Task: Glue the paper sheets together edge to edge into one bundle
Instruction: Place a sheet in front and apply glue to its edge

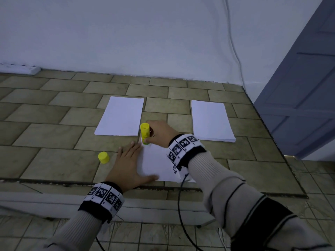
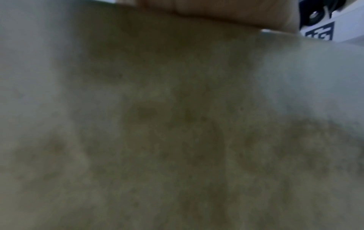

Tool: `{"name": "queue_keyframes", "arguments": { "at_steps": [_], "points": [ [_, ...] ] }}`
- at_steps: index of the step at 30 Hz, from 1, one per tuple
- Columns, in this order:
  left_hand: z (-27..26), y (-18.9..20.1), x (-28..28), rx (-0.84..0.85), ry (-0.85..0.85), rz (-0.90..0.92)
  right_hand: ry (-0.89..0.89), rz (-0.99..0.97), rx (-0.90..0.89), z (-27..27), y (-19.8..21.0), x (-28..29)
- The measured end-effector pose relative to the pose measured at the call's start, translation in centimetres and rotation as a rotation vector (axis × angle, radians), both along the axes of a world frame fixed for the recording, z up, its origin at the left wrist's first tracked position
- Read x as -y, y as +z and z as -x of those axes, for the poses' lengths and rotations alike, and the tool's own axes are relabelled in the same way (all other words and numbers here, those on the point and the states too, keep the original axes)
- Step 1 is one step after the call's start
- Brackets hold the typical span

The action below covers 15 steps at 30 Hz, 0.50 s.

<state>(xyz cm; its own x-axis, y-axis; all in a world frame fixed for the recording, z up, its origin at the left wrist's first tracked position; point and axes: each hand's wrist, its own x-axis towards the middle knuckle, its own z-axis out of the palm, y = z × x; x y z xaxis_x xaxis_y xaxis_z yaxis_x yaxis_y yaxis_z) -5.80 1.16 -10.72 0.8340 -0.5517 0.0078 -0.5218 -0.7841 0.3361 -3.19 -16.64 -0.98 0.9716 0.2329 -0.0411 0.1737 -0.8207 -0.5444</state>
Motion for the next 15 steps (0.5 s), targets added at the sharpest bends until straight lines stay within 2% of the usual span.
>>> {"name": "queue_keyframes", "arguments": {
  "at_steps": [7,11,15],
  "points": [
    [0.2,0.1,0.0,0.014,0.011,0.025,-0.064,-0.029,0.011,-0.1,0.5,0.9],
    [0.3,-0.2,0.2,0.033,0.05,0.071,-0.131,-0.134,-0.033,2.8,-0.2,3.1],
    [0.4,0.0,0.3,0.044,0.035,0.04,-0.138,-0.267,-0.095,7.0,-0.9,4.6]
  ]
}}
